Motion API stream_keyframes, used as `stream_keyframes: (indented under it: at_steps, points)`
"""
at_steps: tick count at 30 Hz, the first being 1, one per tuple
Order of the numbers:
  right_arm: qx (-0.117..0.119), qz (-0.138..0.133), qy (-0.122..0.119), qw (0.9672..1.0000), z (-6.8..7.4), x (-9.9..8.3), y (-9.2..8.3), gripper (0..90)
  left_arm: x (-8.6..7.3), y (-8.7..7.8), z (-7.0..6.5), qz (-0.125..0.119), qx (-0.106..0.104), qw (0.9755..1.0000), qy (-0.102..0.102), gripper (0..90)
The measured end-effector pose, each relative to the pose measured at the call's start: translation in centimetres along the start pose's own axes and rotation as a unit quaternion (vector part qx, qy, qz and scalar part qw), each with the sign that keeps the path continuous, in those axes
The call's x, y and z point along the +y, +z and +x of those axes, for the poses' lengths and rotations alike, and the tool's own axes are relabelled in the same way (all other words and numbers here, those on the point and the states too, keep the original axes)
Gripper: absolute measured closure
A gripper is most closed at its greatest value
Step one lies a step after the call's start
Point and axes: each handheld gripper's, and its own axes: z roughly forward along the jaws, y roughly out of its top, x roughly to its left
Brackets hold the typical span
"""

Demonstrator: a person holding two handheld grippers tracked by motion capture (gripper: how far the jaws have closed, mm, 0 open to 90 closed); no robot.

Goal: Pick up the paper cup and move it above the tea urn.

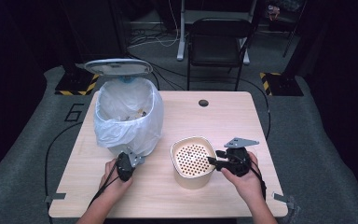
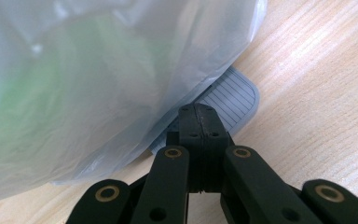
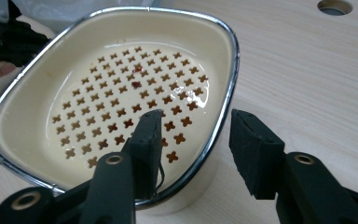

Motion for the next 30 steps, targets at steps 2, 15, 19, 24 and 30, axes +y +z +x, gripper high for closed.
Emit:
stream_keyframes:
  at_steps: [2, 15, 19, 24, 30]
  points:
    - [-0.004, -0.010, 0.003, 0.9999, -0.1, 0.2, -0.6, 48.8, 0.0, 0.0, 0.0, 0.000, 0.000, 1.0000, 0.000, 90.0]
    - [-0.079, -0.035, -0.012, 0.9962, -2.9, -0.2, -3.3, 29.8, 0.1, -0.1, 0.0, 0.006, -0.002, 1.0000, -0.002, 90.0]
    - [-0.110, -0.040, -0.004, 0.9931, -4.5, -1.1, -3.3, 19.2, 0.1, -0.1, 0.0, 0.007, -0.002, 1.0000, -0.002, 90.0]
    - [-0.137, -0.037, 0.014, 0.9899, -6.0, -2.1, -3.1, 14.3, 0.1, -0.1, 0.0, 0.006, -0.002, 1.0000, -0.001, 90.0]
    - [-0.148, -0.030, 0.025, 0.9883, -7.3, -3.0, -2.7, 13.9, 0.1, -0.1, 0.1, 0.006, -0.002, 1.0000, 0.000, 90.0]
